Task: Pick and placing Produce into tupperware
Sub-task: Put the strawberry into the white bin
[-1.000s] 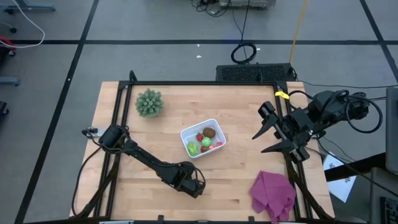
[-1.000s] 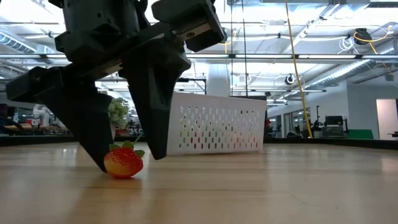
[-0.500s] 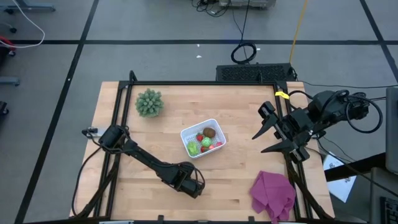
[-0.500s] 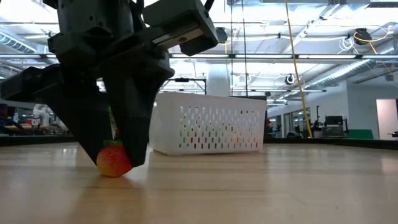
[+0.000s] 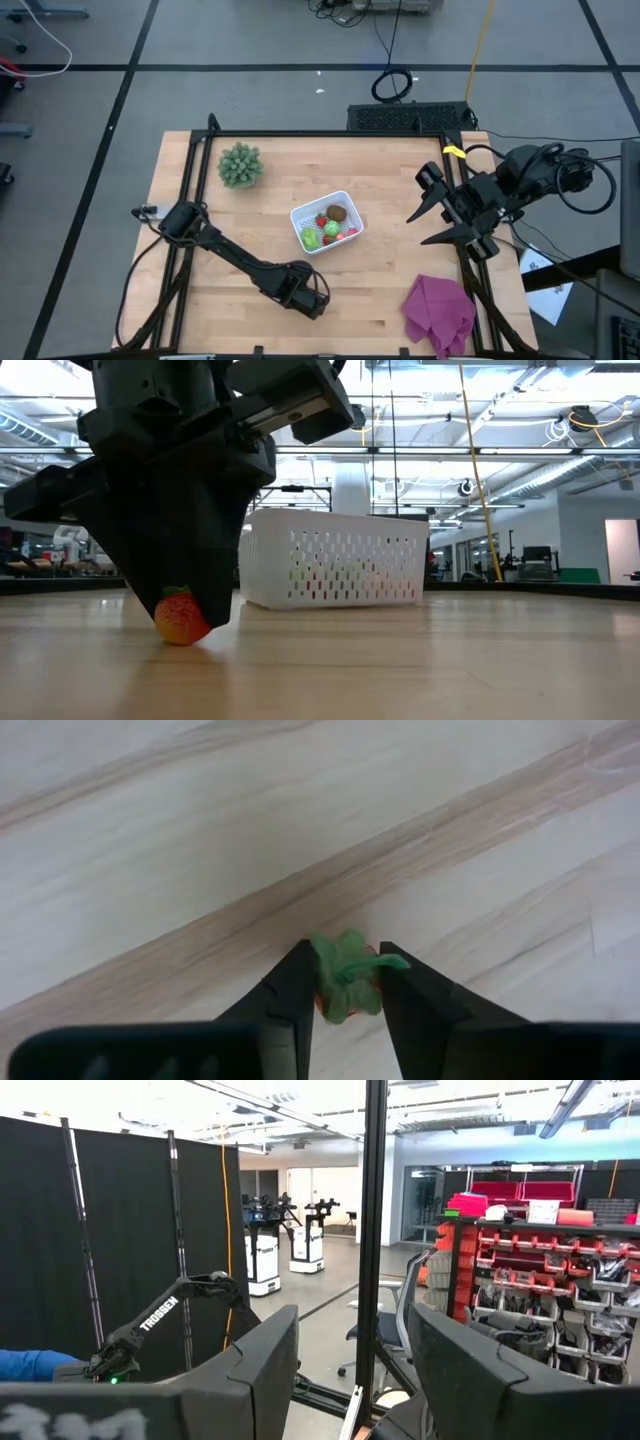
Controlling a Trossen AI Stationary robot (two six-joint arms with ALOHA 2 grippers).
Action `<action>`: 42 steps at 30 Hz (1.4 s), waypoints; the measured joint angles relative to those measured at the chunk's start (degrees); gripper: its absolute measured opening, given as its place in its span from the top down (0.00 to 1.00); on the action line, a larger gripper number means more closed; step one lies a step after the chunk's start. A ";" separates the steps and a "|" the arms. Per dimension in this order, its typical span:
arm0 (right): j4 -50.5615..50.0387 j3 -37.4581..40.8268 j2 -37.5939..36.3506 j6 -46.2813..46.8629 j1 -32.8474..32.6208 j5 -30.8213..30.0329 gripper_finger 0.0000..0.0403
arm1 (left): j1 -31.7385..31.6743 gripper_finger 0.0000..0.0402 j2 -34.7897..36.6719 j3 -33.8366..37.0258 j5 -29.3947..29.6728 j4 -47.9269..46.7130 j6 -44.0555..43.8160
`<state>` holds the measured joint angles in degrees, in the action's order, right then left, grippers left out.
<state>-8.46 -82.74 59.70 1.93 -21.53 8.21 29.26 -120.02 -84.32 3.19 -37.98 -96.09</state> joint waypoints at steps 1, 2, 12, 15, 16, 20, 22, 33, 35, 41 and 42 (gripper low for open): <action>0.27 0.00 0.00 0.00 -0.01 0.00 0.55 | -0.02 0.77 -0.06 -0.33 -0.02 -0.07 0.41; 0.48 0.00 0.00 0.00 0.02 0.00 0.55 | -0.08 0.77 -0.16 -0.71 -0.04 -0.02 0.98; 0.97 0.00 0.00 0.62 0.00 0.00 0.55 | -1.44 0.77 -0.27 -9.21 -0.19 -7.88 6.08; 1.34 0.00 0.00 0.64 -0.01 0.00 0.55 | -1.80 0.77 -0.26 -13.29 -0.16 -14.43 6.74; 1.68 0.01 0.00 0.65 0.00 0.00 0.55 | -1.94 0.77 -0.25 -14.92 -0.12 -16.45 7.34; 4.55 0.02 0.00 0.66 0.01 0.02 0.55 | -2.82 0.77 -0.16 -21.27 2.05 -24.90 9.90; 6.79 0.02 -0.06 0.71 0.02 0.96 0.55 | -3.64 0.77 -0.16 -24.70 3.93 -29.26 11.54; 16.04 0.04 -3.16 2.37 0.02 1.58 0.55 | -14.64 0.77 0.03 -33.92 9.78 -39.94 27.12; 16.01 0.04 -4.10 2.23 0.02 1.69 0.55 | -17.72 0.77 0.01 -33.92 9.32 -39.88 30.50; 15.03 0.04 -6.04 2.00 0.02 2.14 0.55 | -26.25 0.77 0.01 -33.92 8.44 -35.87 38.82; 14.60 0.03 -6.24 1.97 0.02 2.34 0.55 | -27.36 0.77 0.02 -33.79 7.53 -34.47 40.09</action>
<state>6.14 -82.71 53.46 3.90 -21.52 10.55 1.90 -120.00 -118.11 10.72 -72.46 -56.00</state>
